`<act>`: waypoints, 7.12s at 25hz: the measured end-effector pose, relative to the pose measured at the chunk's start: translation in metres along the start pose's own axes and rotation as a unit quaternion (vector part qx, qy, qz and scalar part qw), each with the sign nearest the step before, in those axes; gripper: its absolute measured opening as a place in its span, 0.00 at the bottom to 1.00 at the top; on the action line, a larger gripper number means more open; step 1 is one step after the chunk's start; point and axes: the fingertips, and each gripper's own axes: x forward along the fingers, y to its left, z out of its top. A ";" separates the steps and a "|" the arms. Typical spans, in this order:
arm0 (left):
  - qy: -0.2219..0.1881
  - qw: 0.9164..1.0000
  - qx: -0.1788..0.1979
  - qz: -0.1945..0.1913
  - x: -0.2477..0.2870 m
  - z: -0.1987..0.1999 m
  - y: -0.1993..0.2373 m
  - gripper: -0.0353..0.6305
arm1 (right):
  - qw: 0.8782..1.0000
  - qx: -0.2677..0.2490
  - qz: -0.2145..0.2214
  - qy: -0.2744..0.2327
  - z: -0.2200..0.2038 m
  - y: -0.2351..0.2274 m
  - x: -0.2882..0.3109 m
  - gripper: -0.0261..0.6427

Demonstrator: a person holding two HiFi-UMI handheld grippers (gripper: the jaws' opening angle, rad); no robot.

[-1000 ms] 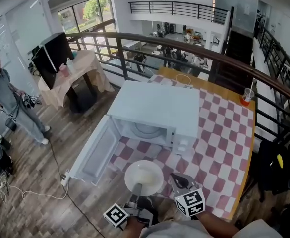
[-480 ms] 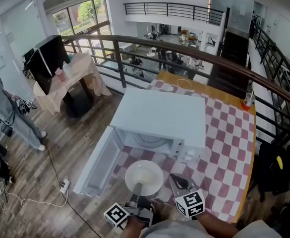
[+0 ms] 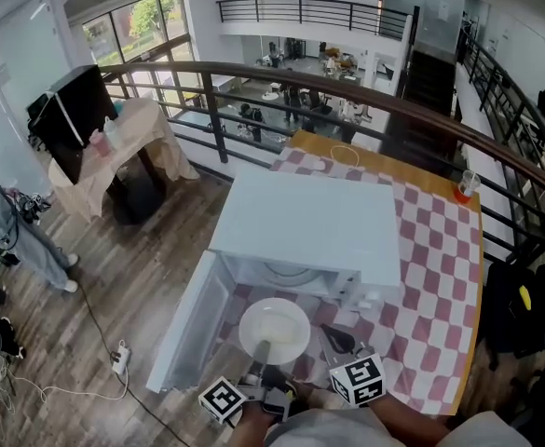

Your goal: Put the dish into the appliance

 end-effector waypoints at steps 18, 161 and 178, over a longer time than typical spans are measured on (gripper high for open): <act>0.061 0.998 -0.005 0.015 0.033 0.040 0.027 0.10 | 0.999 0.009 -0.035 0.011 0.003 0.011 0.058 0.03; 0.143 0.754 0.613 0.189 0.235 0.026 0.108 0.63 | 0.992 0.068 -0.106 0.028 -0.050 -0.073 0.037 0.03; 0.127 0.765 0.615 0.139 0.242 0.031 0.084 0.57 | 0.991 0.067 -0.115 0.024 -0.048 -0.076 0.034 0.03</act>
